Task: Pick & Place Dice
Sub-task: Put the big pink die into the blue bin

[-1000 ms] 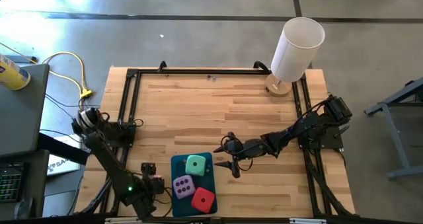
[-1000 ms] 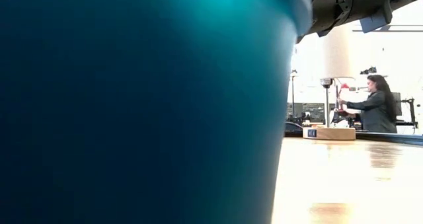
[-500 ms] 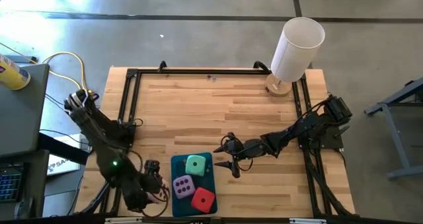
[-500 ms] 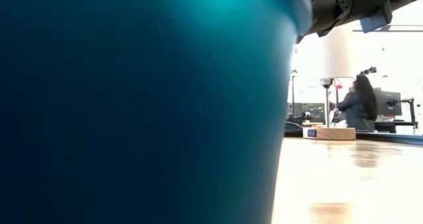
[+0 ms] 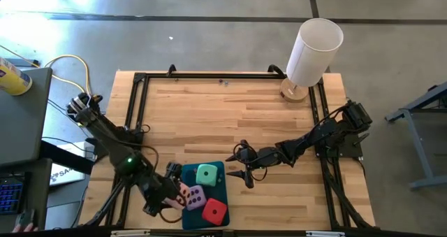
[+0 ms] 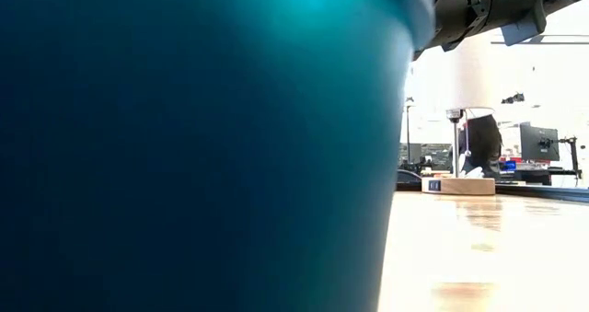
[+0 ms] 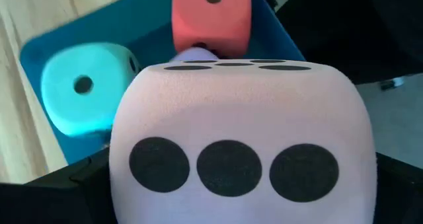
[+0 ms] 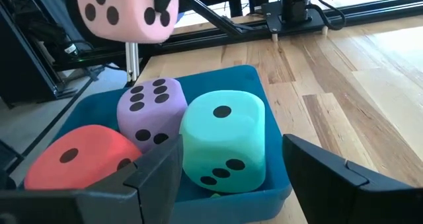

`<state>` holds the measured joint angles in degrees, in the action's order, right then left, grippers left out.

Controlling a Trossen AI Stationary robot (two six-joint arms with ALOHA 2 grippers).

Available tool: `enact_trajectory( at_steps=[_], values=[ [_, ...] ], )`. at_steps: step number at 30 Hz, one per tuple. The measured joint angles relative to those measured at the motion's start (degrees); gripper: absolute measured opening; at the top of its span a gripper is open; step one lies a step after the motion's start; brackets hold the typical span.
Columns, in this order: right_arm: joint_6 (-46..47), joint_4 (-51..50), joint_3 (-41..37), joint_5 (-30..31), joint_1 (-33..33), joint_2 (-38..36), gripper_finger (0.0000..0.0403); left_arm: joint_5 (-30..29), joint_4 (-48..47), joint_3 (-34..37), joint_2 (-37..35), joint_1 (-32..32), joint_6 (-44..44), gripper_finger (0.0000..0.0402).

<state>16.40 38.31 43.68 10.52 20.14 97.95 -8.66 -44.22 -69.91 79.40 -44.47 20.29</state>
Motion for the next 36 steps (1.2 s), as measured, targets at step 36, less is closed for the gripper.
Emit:
enact_trajectory(
  at_steps=[36],
  values=[
    [-0.16,-0.87,-0.01,-0.2,0.0,0.0,0.0249,-0.57,-18.33,-20.85,18.62,8.33,-18.58,0.0396]
  ],
)
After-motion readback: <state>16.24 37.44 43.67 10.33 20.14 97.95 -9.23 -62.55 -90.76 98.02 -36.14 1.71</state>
